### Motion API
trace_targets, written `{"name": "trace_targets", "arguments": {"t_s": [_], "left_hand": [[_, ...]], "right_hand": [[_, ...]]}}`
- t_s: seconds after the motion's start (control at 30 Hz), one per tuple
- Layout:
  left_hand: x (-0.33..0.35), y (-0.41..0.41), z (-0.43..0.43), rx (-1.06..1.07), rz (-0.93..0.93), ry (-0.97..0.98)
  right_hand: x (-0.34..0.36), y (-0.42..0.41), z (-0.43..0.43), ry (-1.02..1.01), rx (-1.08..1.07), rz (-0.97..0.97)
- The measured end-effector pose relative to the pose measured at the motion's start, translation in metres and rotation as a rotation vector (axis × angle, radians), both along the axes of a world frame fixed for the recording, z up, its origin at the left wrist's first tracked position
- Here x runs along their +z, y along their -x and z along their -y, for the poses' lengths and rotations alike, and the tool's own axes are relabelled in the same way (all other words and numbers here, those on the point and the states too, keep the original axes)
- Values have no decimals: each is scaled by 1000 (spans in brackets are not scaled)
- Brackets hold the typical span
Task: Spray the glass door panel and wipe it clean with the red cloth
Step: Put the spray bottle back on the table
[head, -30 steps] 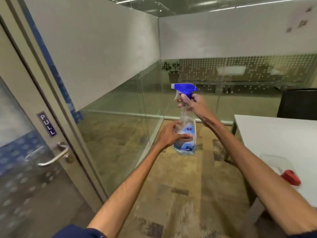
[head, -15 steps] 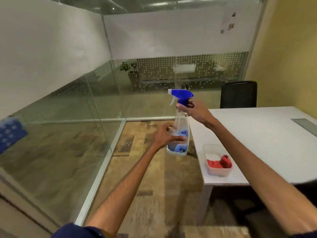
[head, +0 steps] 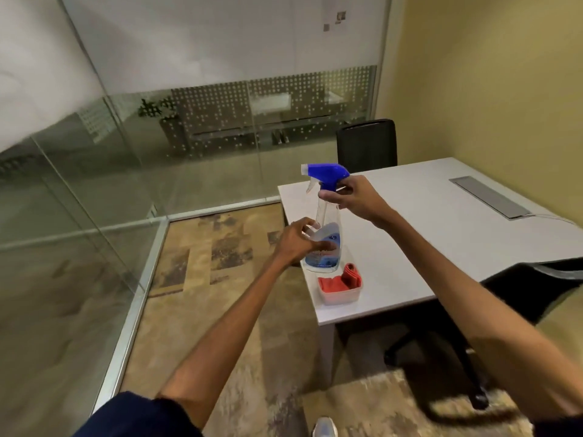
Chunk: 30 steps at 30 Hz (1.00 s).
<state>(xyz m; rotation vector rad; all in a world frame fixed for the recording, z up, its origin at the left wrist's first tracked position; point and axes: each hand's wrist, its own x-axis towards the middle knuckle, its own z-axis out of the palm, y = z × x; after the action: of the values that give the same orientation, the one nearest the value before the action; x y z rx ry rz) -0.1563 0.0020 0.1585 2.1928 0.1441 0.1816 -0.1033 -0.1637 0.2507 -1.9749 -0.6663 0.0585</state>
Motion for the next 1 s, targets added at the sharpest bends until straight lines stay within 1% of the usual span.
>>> {"name": "trace_targets", "arguments": {"t_s": [0.17, 0.57, 0.8, 1.0], "left_hand": [[-12, -54, 25, -51, -37, 41], [-51, -189, 67, -101, -158, 35], [-83, -227, 88, -97, -234, 42], [-111, -248, 109, -85, -299, 73]], "right_hand": [[-13, -46, 24, 30, -39, -25], [-63, -180, 58, 97, -128, -165], [-102, -215, 73, 106, -155, -246], [-139, -229, 94, 20, -206, -269]]}}
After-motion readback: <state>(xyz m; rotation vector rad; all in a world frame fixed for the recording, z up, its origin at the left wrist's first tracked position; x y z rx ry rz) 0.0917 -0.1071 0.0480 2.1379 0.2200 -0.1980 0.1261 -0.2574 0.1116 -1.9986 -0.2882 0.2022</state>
